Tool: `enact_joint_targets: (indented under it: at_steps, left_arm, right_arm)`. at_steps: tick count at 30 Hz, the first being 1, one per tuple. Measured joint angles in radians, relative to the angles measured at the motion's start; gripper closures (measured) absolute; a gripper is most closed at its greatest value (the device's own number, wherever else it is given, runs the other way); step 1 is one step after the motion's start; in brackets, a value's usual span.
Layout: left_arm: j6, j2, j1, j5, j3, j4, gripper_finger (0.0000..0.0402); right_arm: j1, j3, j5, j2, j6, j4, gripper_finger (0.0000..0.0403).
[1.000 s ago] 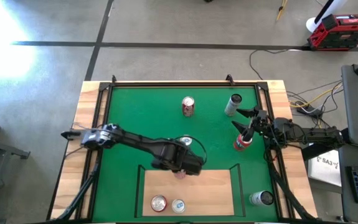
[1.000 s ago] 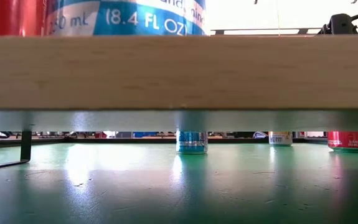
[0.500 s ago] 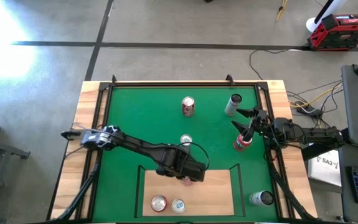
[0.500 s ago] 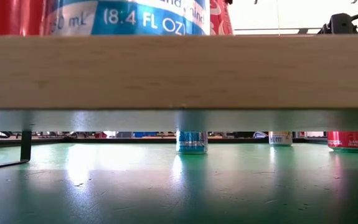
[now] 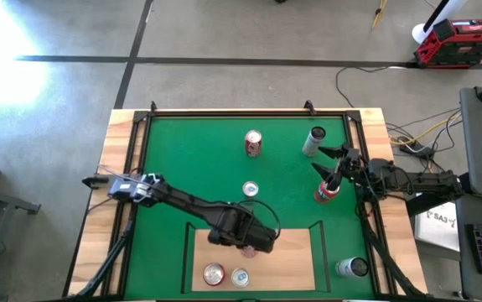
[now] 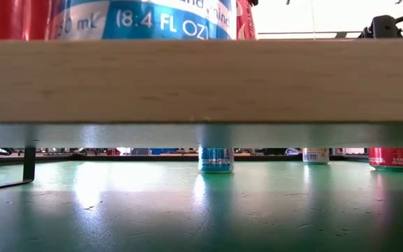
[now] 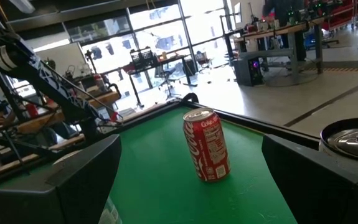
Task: Place canned beverage on shelf
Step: Put the bottom red soda can on the shelf
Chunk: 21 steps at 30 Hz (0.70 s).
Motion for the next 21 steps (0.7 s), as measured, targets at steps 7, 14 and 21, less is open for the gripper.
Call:
enact_joint_targets:
  at_steps: [7, 14, 21]
  left_arm:
    - [-0.021, 0.0, -0.007, 0.0, 0.0, -0.003, 0.0087]
    - [-0.021, 0.002, -0.01, -0.003, 0.0, -0.008, 0.0055]
    - [-0.056, 0.002, -0.01, -0.012, -0.001, -0.008, 0.0052]
  right_arm:
    - [0.0, 0.0, 0.0, 0.0, 0.0, 0.0, 0.0022]
    - [0.0, 0.0, 0.0, -0.001, 0.0, 0.0, 0.0022]
    - [0.0, 0.0, 0.0, -0.001, 0.0, 0.0, 0.0022]
